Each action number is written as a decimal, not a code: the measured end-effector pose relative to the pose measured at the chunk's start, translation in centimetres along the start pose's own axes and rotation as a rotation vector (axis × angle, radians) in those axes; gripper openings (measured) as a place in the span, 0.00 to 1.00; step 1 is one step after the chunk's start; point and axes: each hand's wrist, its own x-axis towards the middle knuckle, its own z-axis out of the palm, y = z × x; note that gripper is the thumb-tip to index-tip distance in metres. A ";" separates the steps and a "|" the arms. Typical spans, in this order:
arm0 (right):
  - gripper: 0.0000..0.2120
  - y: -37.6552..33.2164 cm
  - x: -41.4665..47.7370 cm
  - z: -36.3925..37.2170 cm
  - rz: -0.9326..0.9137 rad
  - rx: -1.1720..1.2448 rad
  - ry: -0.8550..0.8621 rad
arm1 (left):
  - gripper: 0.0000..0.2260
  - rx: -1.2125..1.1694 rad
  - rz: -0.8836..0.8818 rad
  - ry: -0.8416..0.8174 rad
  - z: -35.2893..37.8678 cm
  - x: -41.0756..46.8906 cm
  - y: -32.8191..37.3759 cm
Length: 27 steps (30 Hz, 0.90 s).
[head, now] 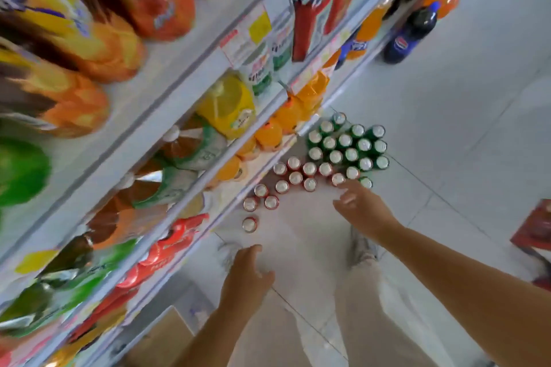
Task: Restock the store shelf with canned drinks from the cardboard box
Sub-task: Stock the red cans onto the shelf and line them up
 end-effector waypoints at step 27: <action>0.47 23.8 38.6 26.8 0.067 0.094 0.124 | 0.35 -0.283 -0.066 0.455 25.7 41.5 -13.3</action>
